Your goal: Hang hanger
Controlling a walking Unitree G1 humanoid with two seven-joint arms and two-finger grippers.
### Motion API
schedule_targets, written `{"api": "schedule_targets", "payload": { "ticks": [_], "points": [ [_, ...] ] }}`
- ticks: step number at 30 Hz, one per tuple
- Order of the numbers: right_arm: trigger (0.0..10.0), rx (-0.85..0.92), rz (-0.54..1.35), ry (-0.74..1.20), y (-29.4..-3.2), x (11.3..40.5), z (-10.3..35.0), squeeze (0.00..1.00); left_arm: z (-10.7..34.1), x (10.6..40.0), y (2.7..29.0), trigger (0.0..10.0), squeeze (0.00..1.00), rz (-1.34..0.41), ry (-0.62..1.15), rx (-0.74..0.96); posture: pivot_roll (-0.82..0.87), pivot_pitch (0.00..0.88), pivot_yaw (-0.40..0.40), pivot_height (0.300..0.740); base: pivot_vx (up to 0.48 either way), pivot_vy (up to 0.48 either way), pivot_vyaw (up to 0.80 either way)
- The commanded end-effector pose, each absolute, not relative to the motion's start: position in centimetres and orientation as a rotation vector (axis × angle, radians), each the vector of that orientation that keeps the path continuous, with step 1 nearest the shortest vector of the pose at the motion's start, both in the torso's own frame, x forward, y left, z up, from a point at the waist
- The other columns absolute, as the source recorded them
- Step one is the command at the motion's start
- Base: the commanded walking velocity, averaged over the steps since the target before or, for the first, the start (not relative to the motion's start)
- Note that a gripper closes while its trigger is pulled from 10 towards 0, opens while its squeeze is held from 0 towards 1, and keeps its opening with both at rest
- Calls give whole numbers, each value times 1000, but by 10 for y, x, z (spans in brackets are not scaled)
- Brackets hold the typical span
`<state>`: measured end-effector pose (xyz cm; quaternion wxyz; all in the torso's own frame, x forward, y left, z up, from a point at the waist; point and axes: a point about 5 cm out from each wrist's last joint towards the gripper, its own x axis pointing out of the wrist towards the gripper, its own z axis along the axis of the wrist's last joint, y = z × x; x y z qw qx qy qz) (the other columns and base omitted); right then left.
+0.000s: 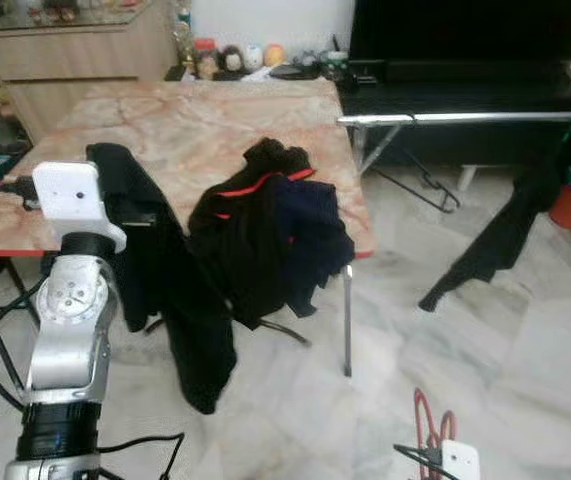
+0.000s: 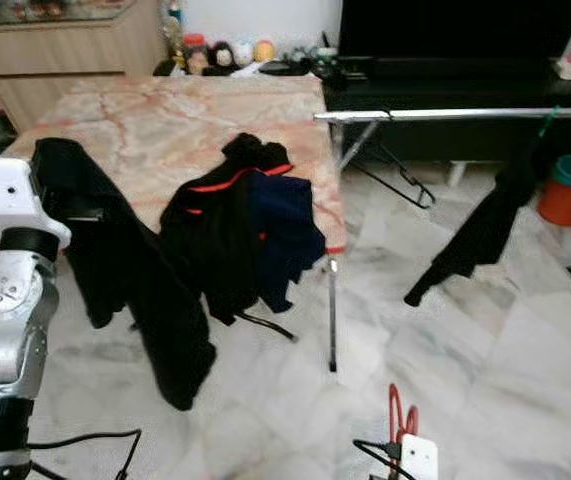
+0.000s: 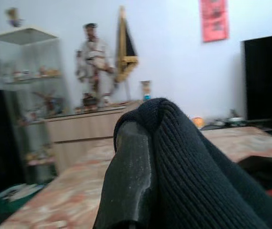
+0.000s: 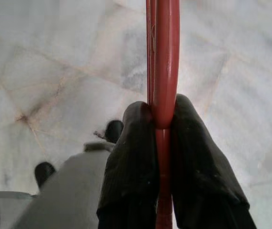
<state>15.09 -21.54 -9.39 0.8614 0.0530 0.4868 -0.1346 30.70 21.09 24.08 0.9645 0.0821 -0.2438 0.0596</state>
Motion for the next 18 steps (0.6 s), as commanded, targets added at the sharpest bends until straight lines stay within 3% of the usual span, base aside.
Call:
{"api": "schedule_targets", "payload": {
  "ticks": [1, 18],
  "points": [
    [10000, 110, -264, 1025, -211, 152, -94, 0, 261, 305, 211, 10000, 0, 132, -563, 185, -46, 0, 28, 740, 315, 0, 0],
    [10000, 98, -250, 1027, -212, 153, -94, 0, 311, 321, 205, 10000, 0, 88, -690, 208, -30, 0, 19, 740, 314, 0, 0]
  ]
}}
